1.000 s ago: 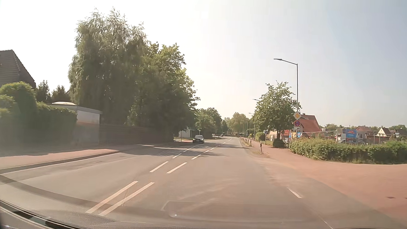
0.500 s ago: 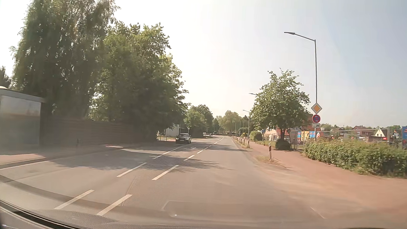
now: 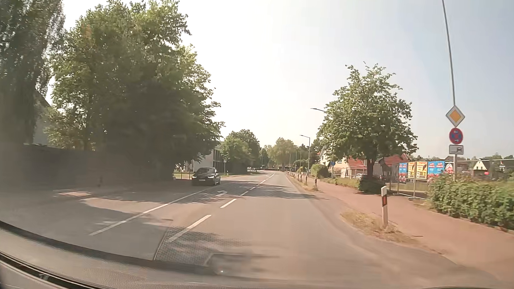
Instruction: Follow the waypoints while adhering to traffic rules and regulations
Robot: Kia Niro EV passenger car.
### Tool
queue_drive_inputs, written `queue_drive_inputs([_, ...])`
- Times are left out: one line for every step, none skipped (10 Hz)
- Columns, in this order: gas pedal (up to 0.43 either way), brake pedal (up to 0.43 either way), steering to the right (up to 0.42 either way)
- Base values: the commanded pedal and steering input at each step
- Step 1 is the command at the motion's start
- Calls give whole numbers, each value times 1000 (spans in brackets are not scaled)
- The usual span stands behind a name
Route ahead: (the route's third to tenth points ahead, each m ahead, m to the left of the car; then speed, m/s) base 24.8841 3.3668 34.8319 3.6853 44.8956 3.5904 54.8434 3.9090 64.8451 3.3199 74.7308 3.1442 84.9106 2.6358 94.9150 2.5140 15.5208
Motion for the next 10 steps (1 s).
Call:
queue_drive_inputs([0, 0, 6])
queue_drive_inputs([0, 0, 6])
queue_drive_inputs([0, 0, 5])
queue_drive_inputs([0, 0, 5])
queue_drive_inputs([0, 0, 5])
queue_drive_inputs([0, 0, 4])
queue_drive_inputs([0, 0, 3])
queue_drive_inputs([0, 0, 2])
queue_drive_inputs([0, 0, 2])
queue_drive_inputs([28, 0, 1])
